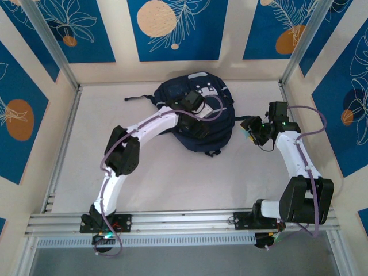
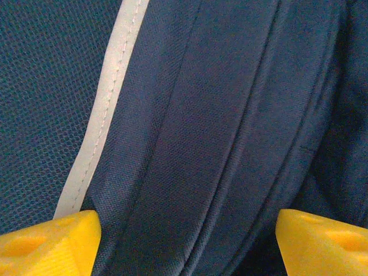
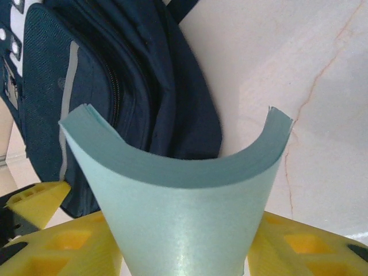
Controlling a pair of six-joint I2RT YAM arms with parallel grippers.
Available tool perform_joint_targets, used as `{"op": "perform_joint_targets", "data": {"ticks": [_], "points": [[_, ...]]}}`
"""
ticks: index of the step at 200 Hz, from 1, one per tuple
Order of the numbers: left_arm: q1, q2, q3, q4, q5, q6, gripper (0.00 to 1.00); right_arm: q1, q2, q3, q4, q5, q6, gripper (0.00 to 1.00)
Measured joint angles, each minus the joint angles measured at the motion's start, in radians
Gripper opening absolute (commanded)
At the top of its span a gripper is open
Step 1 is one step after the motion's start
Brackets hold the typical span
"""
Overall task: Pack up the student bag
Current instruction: Open the student bag at the top-center of the table.
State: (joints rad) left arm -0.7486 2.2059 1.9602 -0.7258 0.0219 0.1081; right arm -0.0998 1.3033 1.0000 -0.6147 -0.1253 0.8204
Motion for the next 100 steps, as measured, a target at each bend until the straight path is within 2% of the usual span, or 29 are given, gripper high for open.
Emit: {"op": "perform_joint_targets", "data": {"ticks": [9, 25, 61, 68, 100], "points": [[-0.001, 0.01, 0.0, 0.0, -0.006, 0.0, 0.76, 0.0, 0.0, 0.0, 0.001, -0.006, 0.0, 0.54], [-0.001, 0.021, 0.0, 0.003, -0.021, 0.003, 0.61, -0.001, 0.0, 0.0, 0.001, -0.011, 0.0, 0.53], [-0.002, 0.03, 0.006, 0.01, -0.045, -0.013, 0.13, -0.008, -0.004, 0.0, 0.001, -0.017, -0.001, 0.51], [-0.003, 0.03, 0.006, 0.011, -0.055, -0.017, 0.0, -0.01, -0.006, 0.0, 0.002, -0.019, -0.001, 0.5], [-0.009, 0.03, 0.011, 0.016, -0.083, -0.016, 0.0, -0.016, -0.013, 0.0, 0.001, -0.033, -0.001, 0.49]]}}
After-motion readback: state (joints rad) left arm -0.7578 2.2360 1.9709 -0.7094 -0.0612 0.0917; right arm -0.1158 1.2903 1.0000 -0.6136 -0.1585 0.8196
